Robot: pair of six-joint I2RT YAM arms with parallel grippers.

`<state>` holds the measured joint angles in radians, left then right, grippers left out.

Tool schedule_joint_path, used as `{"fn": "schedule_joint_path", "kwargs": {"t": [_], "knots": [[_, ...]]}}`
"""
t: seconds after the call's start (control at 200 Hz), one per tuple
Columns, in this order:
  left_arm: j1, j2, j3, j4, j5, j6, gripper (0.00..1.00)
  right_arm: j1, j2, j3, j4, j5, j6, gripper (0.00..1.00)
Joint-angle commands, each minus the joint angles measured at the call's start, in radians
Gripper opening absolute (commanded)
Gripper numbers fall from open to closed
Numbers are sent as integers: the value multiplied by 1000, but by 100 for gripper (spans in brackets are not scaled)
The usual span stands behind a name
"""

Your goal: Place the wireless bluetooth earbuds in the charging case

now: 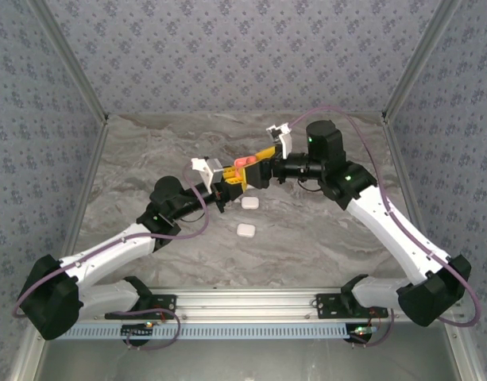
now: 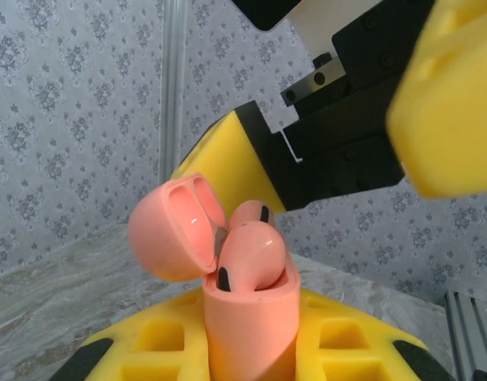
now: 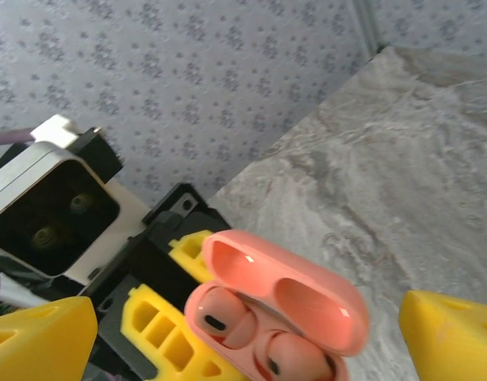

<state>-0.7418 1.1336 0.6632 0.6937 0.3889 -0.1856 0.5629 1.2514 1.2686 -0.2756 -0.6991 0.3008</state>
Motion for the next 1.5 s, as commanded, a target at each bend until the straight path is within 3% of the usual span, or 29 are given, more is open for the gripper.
{"fn": "schedule_joint_path", "kwargs": {"t": [0.0,0.215,0.7,0.845,1.049,1.219,1.499], "knots": [[-5,3,43,43,19,-14,0,8,2,47,39,-100,17,100],[-5,12,46,36,11,-9,0,14,-38,41,30,-148,-14,100],[-5,12,45,21,-4,-4,0,20,-112,-35,-61,-32,-71,100],[-5,4,39,11,-12,-6,0,17,-119,-19,-129,98,-103,100],[5,-41,20,-87,-86,-6,0,-14,-179,-30,-193,427,-109,100],[87,-98,-32,-177,-109,-91,0,-85,-254,-115,-226,599,-91,100],[280,-167,-120,-452,-95,-224,0,-192,-311,-218,-220,583,-55,100]]}}
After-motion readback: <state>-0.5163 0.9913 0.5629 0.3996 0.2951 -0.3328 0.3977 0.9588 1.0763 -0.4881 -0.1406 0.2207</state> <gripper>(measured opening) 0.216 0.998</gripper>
